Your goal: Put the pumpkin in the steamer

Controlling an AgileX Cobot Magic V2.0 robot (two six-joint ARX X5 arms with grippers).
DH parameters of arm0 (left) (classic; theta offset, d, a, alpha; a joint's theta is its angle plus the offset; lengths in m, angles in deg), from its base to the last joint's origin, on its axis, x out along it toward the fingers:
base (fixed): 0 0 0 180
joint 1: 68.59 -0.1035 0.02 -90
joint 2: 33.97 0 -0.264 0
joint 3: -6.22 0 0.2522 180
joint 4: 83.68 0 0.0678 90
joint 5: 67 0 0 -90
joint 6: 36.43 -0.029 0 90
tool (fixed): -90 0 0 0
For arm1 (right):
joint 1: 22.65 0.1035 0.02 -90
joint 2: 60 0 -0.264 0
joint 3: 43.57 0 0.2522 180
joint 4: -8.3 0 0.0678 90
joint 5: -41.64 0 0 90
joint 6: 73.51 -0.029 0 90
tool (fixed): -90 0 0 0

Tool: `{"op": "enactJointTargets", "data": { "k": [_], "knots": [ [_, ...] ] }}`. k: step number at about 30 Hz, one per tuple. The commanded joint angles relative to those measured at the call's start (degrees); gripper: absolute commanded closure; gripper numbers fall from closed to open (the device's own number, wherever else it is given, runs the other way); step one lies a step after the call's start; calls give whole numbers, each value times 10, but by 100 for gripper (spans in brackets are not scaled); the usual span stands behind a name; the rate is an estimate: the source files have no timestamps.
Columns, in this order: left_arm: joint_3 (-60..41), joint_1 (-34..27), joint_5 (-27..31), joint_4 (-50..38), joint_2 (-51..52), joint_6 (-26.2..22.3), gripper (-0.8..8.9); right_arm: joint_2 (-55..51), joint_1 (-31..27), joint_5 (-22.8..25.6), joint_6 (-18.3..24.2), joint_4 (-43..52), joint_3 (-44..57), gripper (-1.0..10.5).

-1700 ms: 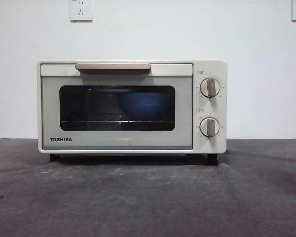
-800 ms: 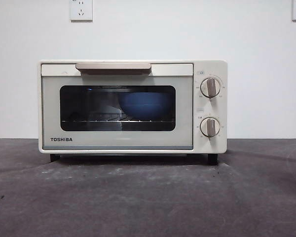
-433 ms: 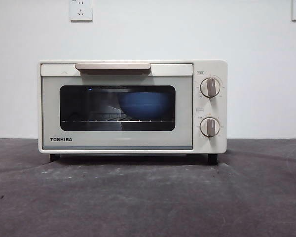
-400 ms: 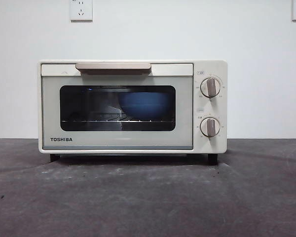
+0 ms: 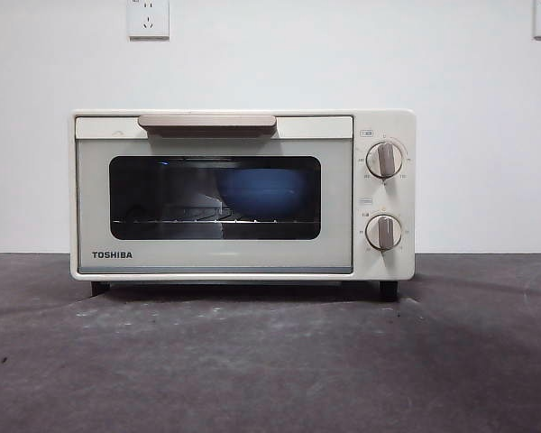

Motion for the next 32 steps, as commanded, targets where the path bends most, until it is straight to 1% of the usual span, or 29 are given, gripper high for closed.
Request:
{"op": "enactJointTargets", "data": {
  "k": [1,3,5,8,10,13,20,23,26,32],
  "knots": [
    [-11,-1,0,3,1,-3,795,-20,-18,26,30,9,38,929],
    [-11,-1,0,3,1,-3,795,-34,-23,41,52,3,56,929],
    [-11,-1,0,3,1,-3,795,-51,-24,45,70,0,76,929],
    [-11,-1,0,3,1,-3,795,-70,-23,68,103,-43,76,929],
    [-11,-1,0,3,1,-3,795,-85,-21,90,112,-63,76,929],
    [-11,-1,0,3,1,-3,795,-97,-12,105,123,-67,76,929],
    [-11,-1,0,3,1,-3,795,-97,13,115,124,-67,76,929],
    [-11,-1,0,3,1,-3,795,-97,13,113,123,-67,76,929],
    [-11,-1,0,3,1,-3,795,-97,13,98,122,-63,76,929],
    [-11,-1,0,3,1,-3,795,-97,13,102,122,-53,76,929]
  ]
}}
